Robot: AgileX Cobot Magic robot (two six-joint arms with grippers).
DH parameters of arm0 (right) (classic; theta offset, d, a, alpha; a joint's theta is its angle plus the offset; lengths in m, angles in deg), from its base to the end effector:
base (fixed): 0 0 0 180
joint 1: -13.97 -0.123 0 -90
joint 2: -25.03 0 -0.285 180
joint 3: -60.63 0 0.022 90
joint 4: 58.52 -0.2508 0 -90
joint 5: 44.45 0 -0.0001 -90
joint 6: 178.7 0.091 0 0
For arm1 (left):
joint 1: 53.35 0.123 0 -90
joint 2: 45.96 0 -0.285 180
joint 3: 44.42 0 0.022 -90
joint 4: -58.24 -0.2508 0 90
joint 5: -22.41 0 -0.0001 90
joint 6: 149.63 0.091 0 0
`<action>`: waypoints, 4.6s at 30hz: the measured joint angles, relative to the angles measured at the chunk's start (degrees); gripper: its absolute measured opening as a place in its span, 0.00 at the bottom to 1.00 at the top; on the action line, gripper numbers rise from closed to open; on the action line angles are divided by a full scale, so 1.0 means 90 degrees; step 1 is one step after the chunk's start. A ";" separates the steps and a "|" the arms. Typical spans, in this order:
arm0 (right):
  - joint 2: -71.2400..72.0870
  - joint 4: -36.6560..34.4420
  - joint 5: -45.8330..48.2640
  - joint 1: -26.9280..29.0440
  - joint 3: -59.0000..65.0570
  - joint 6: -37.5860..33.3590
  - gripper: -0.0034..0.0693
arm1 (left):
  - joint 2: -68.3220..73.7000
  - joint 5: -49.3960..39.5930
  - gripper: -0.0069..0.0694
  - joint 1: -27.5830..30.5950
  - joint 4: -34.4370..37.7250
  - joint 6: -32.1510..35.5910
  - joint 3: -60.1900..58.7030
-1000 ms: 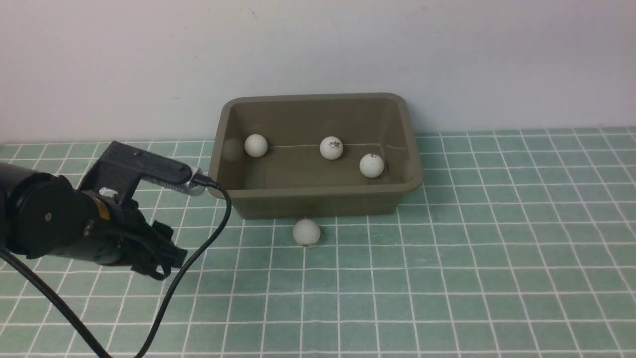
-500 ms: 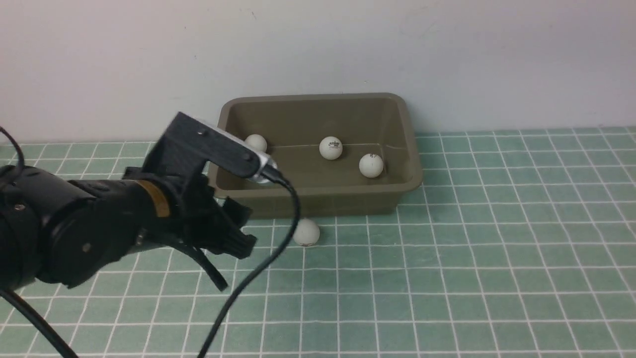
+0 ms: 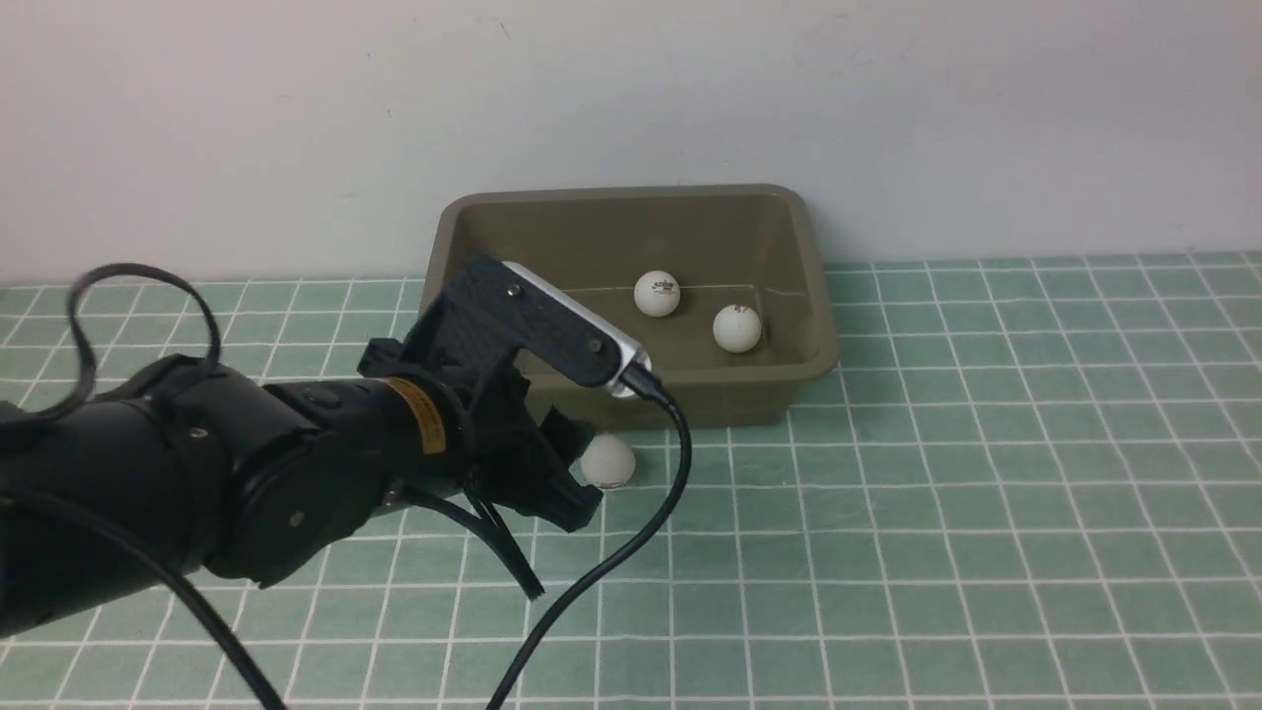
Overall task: Put the table tennis balls in the box on the green coffee tablecloth.
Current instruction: 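Reach for and grasp a ping pong ball on the table beside the basket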
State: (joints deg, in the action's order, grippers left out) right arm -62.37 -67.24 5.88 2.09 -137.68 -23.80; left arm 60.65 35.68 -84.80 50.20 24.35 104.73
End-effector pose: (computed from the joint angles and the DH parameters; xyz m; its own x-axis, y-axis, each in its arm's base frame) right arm 0.2840 0.0706 0.4737 -0.3469 -0.4119 -0.8426 -0.4457 0.8629 -0.2383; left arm 0.2905 -0.1811 0.1748 -0.4635 0.3205 -0.8261 0.5590 0.8291 0.0080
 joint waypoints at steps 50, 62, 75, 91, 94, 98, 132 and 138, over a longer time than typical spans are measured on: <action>0.0000 0.0000 0.0000 0.0000 0.0000 0.0000 0.66 | 0.2099 0.3252 0.16 -0.0005 0.0807 -0.1131 0.0031; 0.0000 0.0000 -0.0006 0.0000 0.0000 0.0000 0.66 | 0.2099 0.3252 0.14 -0.0005 -0.0055 -0.1524 0.0031; 0.0000 0.0000 -0.0063 0.0000 0.0000 0.0000 0.66 | 0.2099 0.3259 0.71 -0.0005 -0.0820 -0.1913 0.0031; -0.0167 -0.0005 -0.0116 0.0000 0.0000 -0.0007 0.66 | 0.2099 0.3630 0.79 -0.0005 -0.0040 -0.1676 0.0044; -0.0169 -0.0005 -0.0143 0.0000 0.0000 -0.0007 0.66 | 0.2099 0.3439 0.79 -0.0005 0.0015 -0.1486 0.0044; -0.0169 -0.0005 -0.0143 0.0000 0.0000 -0.0007 0.66 | 0.2099 0.3394 0.79 -0.0005 0.0017 -0.1405 0.0044; -0.0169 -0.0174 -0.0148 0.0000 0.0000 -0.0007 0.66 | 0.2297 0.3378 0.79 -0.0017 0.0519 -0.0831 0.0444; -0.0169 -0.0174 -0.0148 0.0000 0.0000 -0.0113 0.66 | 0.2418 0.3351 0.79 -0.0017 0.0571 -0.0844 0.0456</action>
State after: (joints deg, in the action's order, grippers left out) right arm -63.89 -68.80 4.55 2.09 -137.68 -24.81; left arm 82.41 65.84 -84.96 55.34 16.76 108.83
